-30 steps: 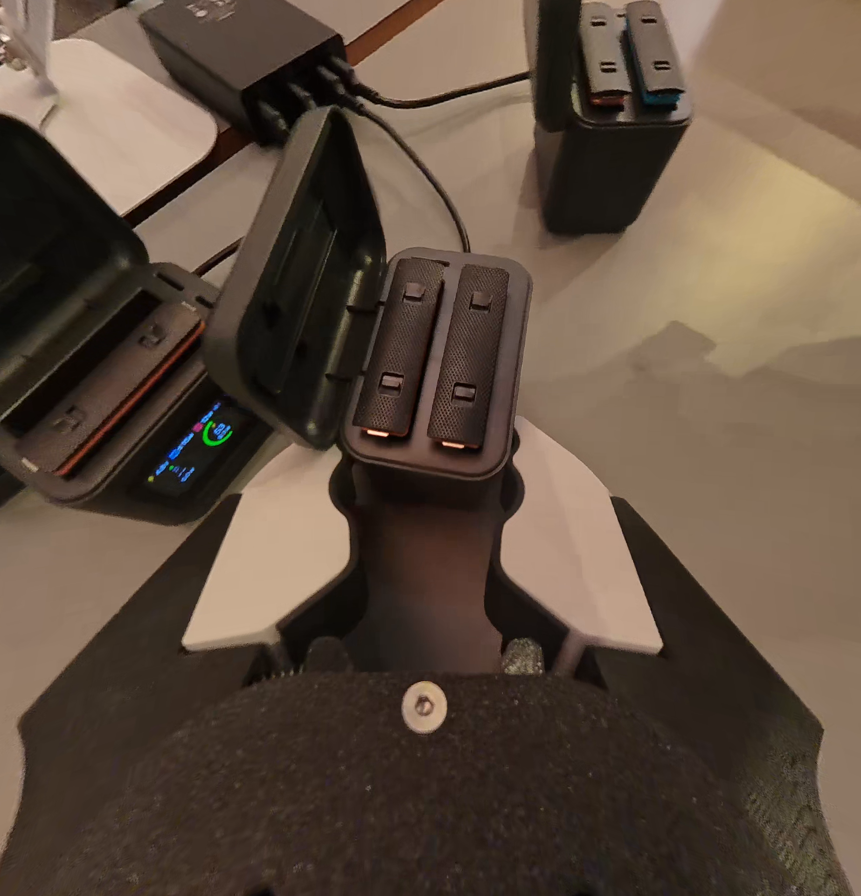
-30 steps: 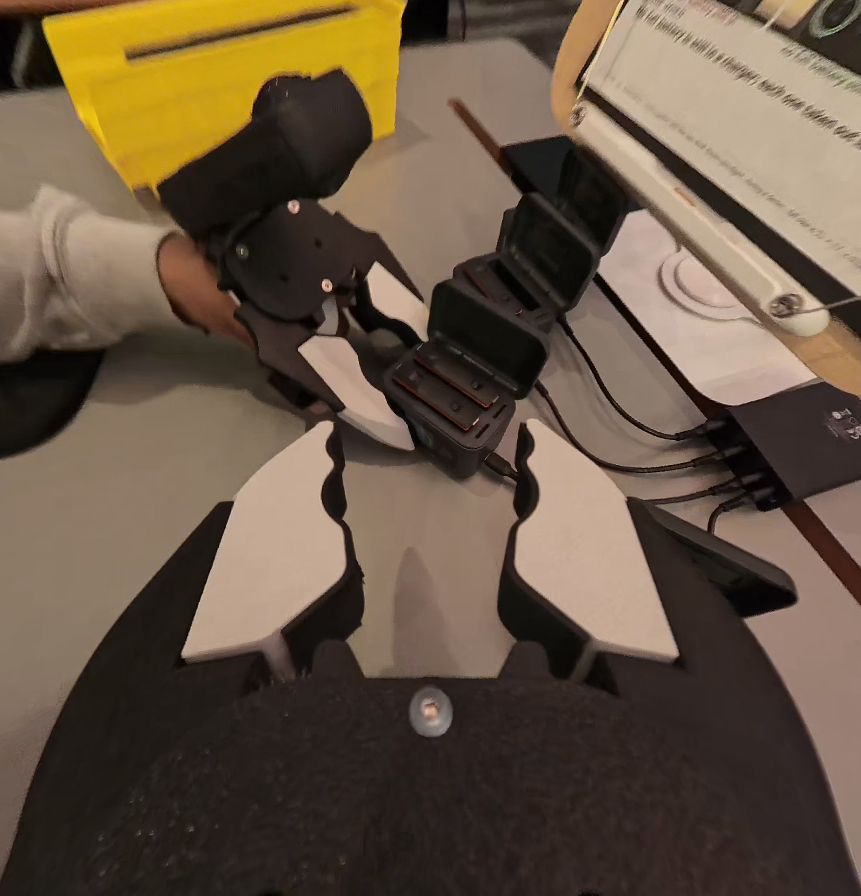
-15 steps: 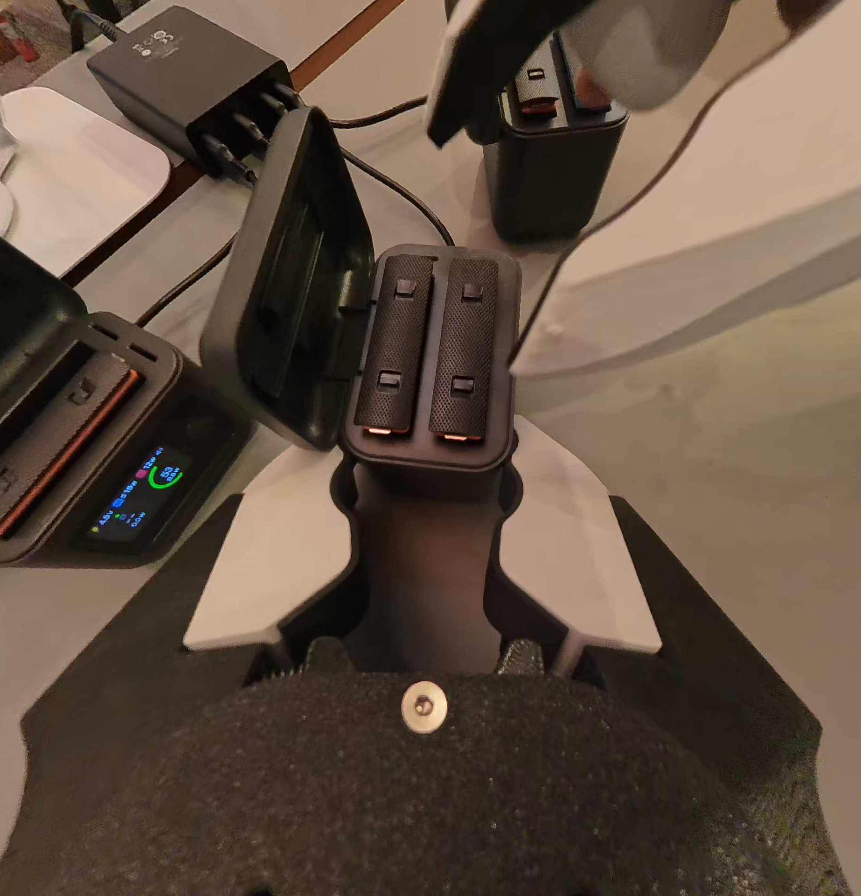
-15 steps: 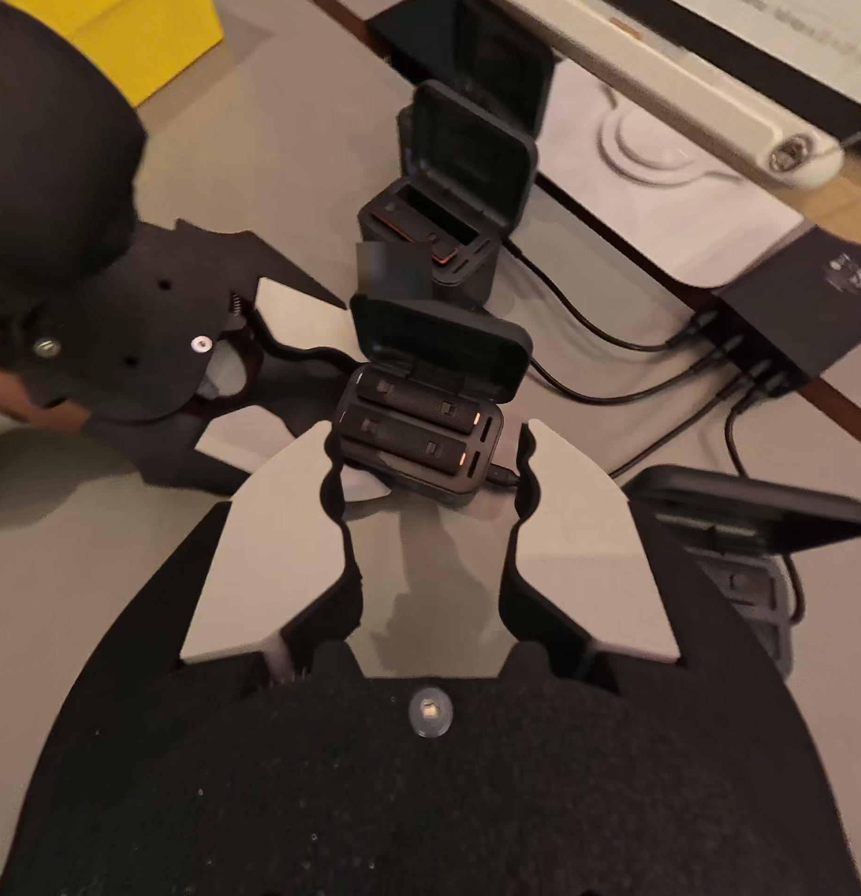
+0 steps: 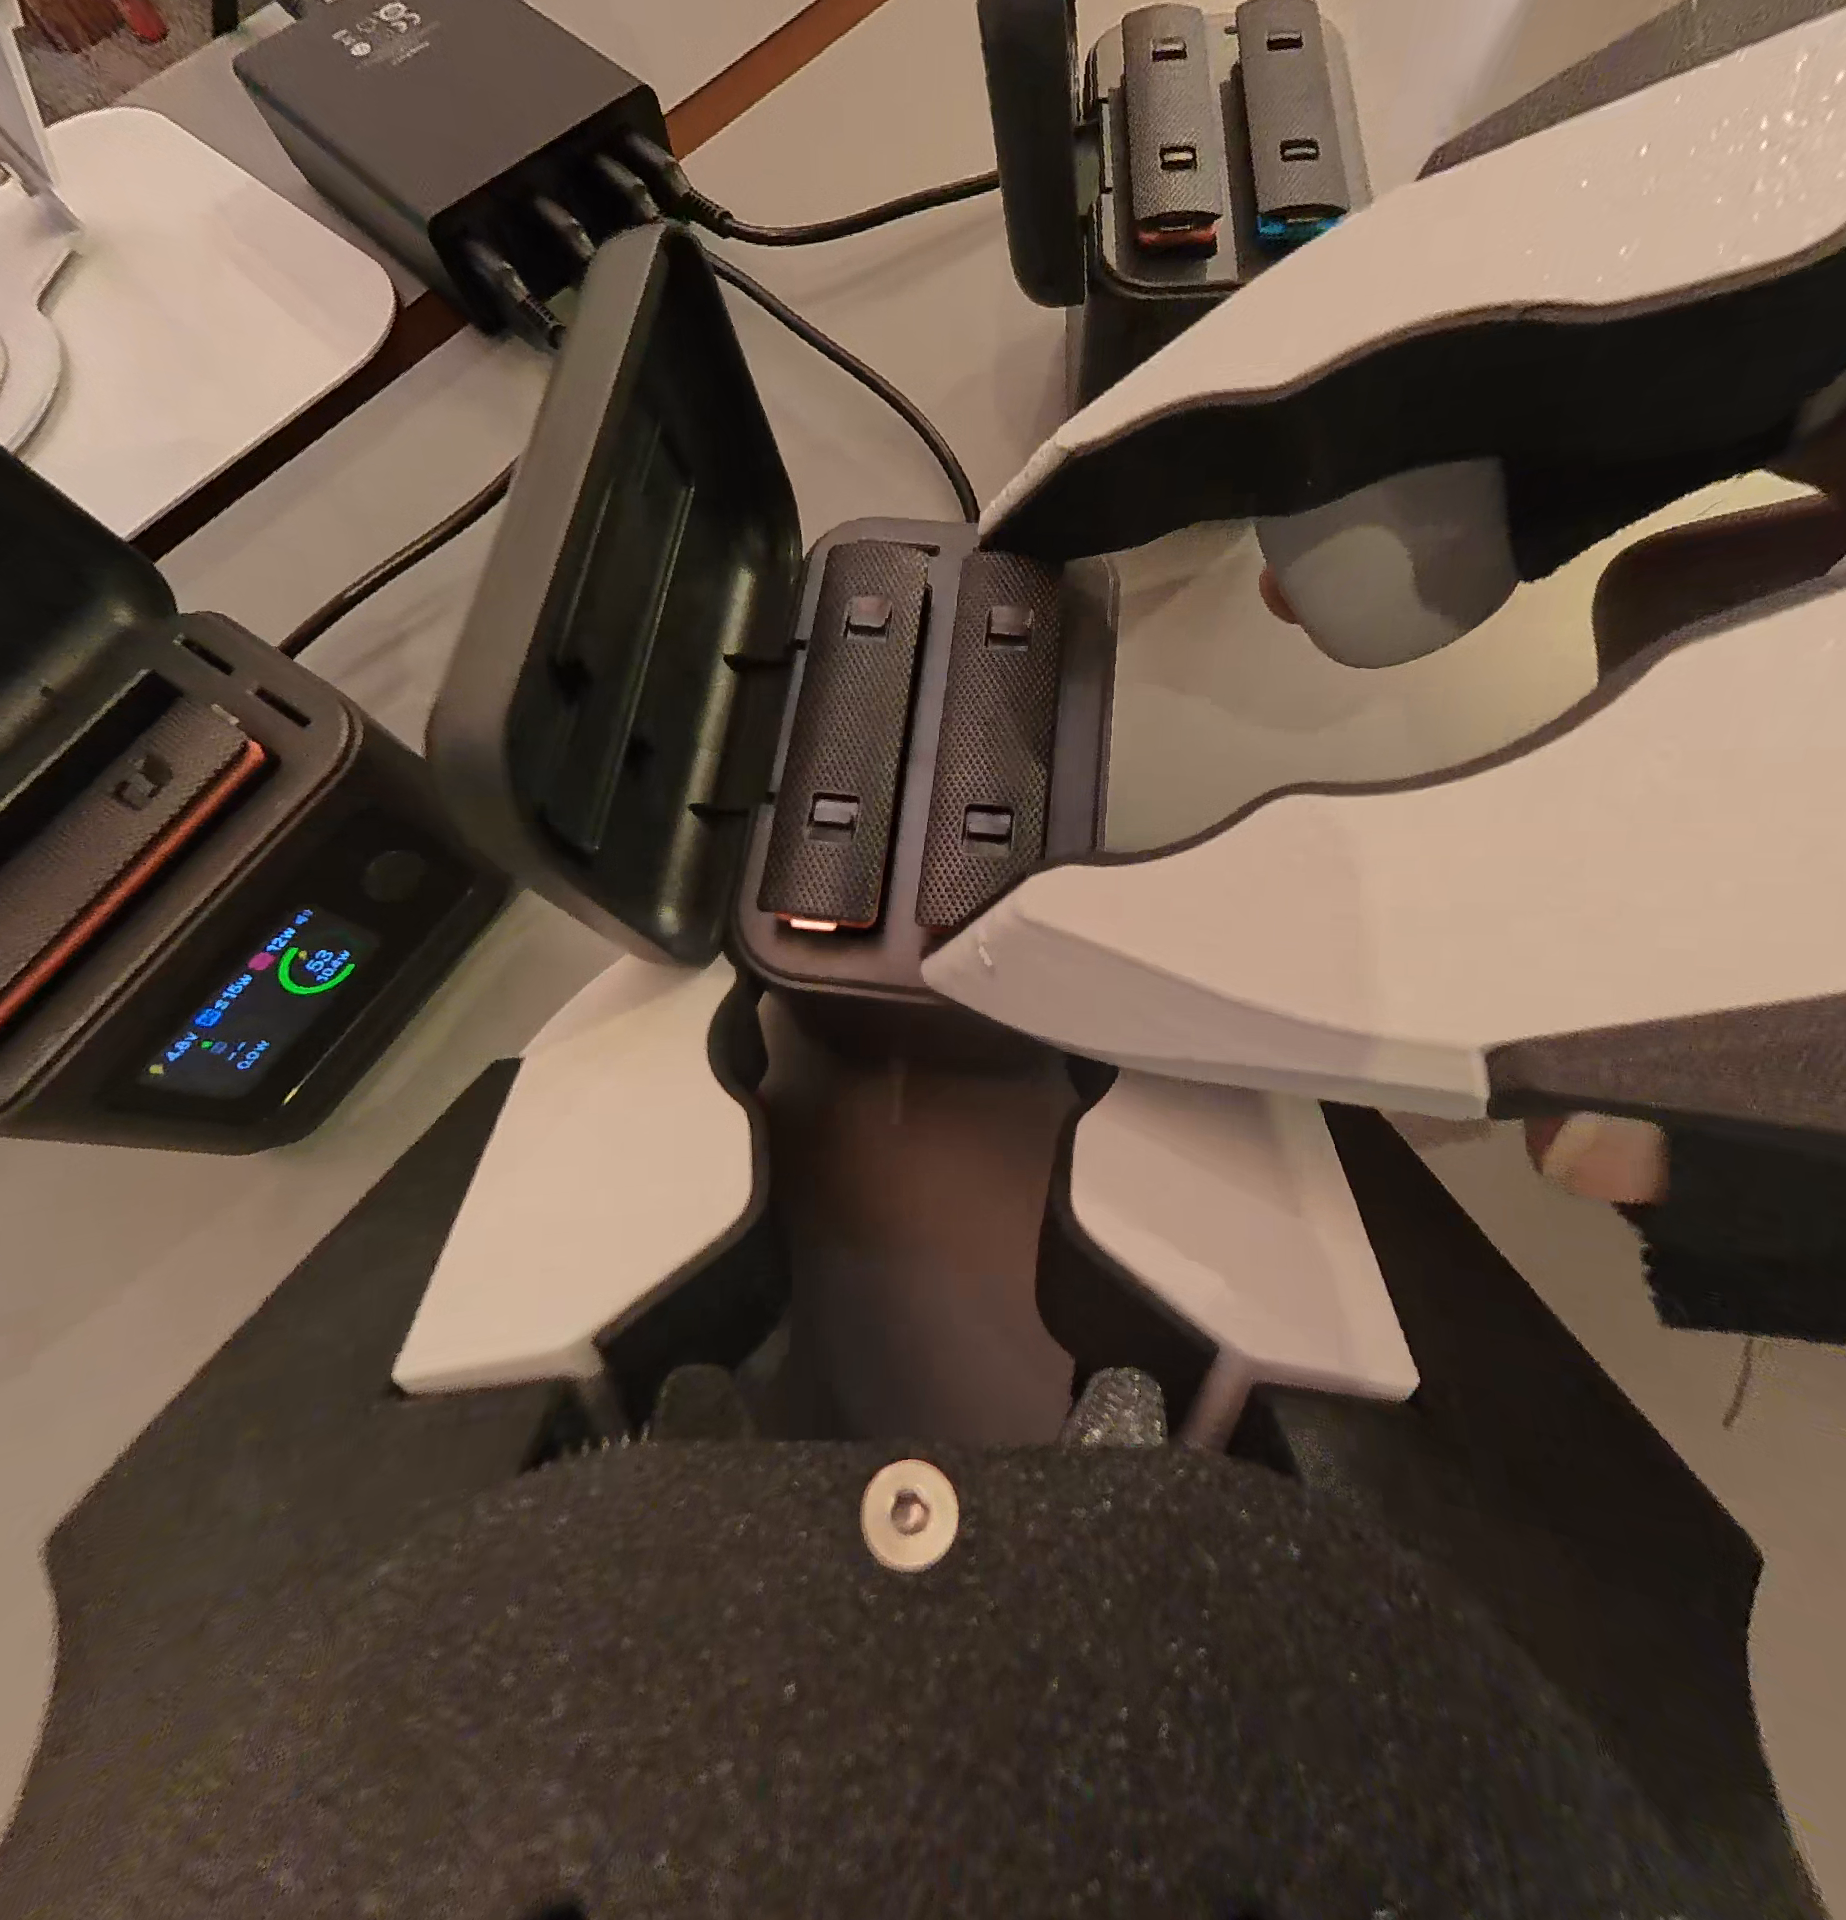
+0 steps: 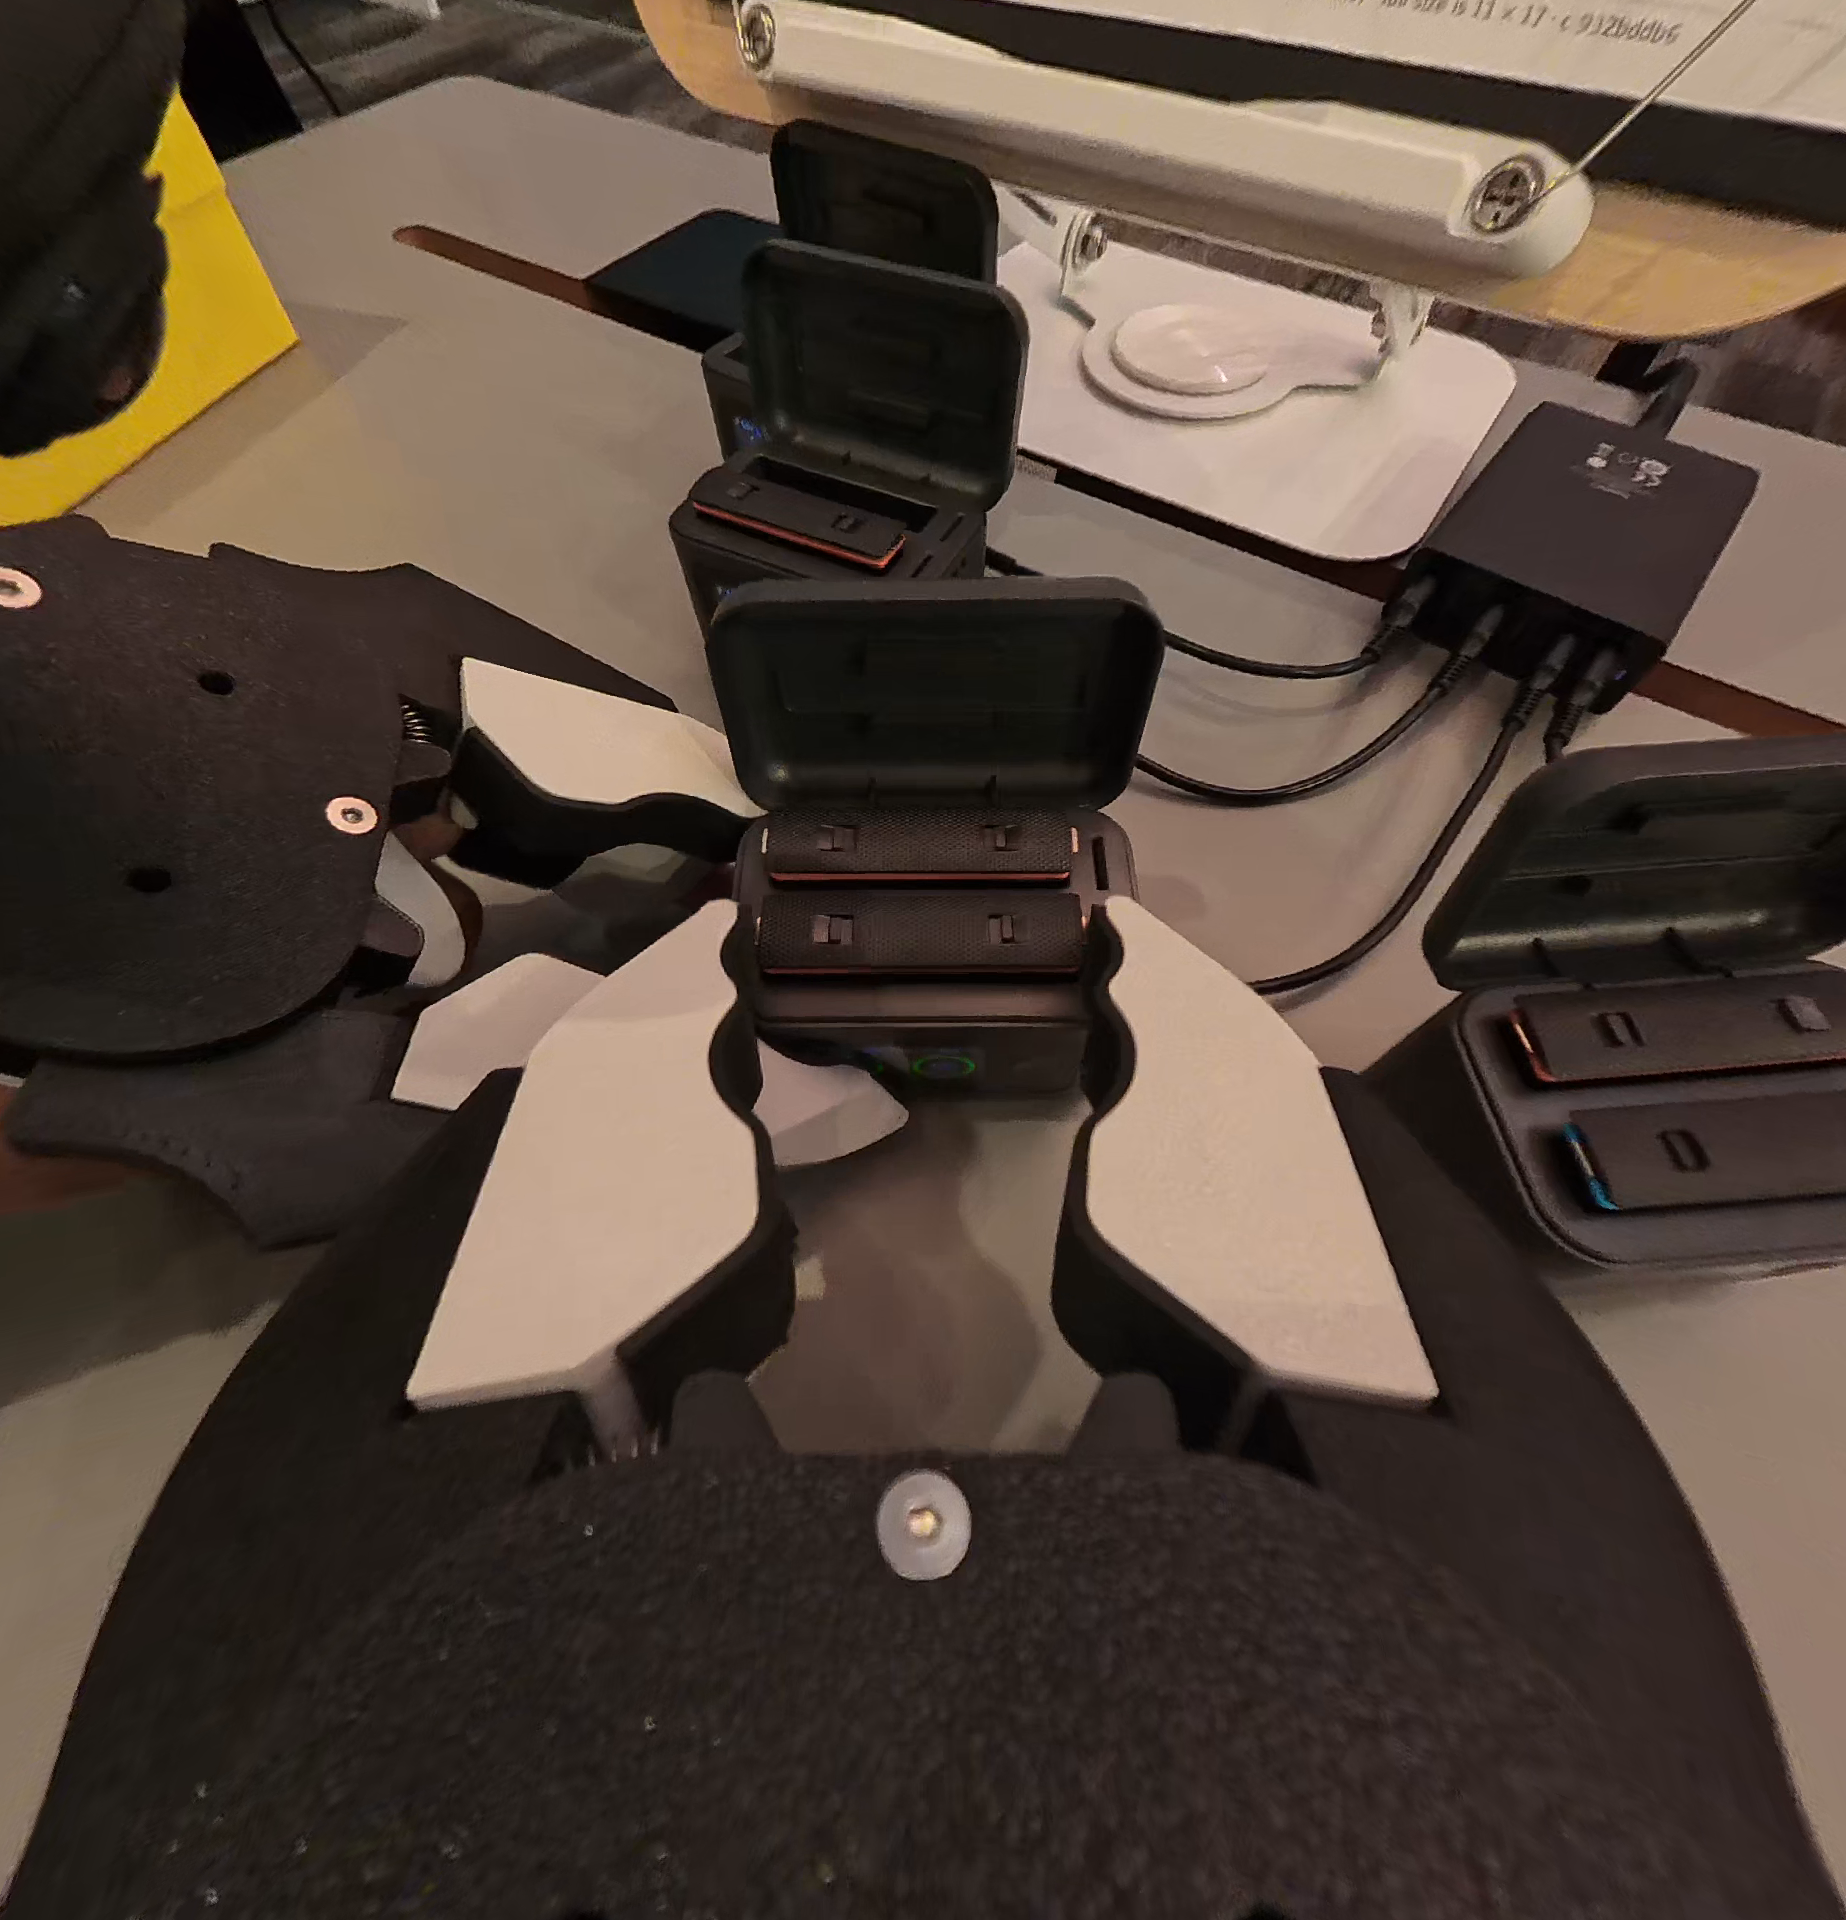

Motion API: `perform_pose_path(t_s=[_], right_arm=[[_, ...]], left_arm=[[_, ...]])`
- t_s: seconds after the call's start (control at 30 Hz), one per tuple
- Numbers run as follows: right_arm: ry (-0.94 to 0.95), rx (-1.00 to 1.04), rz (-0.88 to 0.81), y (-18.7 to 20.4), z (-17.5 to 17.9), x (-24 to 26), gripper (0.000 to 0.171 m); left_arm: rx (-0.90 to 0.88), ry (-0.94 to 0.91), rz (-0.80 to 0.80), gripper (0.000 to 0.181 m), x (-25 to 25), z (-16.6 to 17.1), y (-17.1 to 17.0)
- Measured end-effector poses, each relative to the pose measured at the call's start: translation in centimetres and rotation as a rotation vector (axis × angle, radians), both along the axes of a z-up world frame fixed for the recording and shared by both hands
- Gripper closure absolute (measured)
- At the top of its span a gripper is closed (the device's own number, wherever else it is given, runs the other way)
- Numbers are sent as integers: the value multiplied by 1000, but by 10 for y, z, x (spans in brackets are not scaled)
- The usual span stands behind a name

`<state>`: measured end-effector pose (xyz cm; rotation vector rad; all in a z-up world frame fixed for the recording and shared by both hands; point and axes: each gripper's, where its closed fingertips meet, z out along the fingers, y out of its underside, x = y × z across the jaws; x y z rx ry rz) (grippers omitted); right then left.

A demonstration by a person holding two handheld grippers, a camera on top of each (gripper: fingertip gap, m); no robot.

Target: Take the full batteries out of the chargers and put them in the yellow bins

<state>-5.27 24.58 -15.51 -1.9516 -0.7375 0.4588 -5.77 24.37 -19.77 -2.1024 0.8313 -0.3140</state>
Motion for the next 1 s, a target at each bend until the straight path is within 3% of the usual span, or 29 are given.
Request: perform_pose_path(t_s=[0.4, 0.67, 1.0], right_arm=[[15, 80, -9, 0, 4, -1, 113], [145, 161, -23, 2, 52, 5, 112], [171, 153, -37, 3, 57, 11, 113]], left_arm=[[-1, -15, -6, 124, 0, -1, 0], [-3, -22, -4, 124, 0, -1, 0], [-3, -33, -4, 124, 0, 0, 0]])
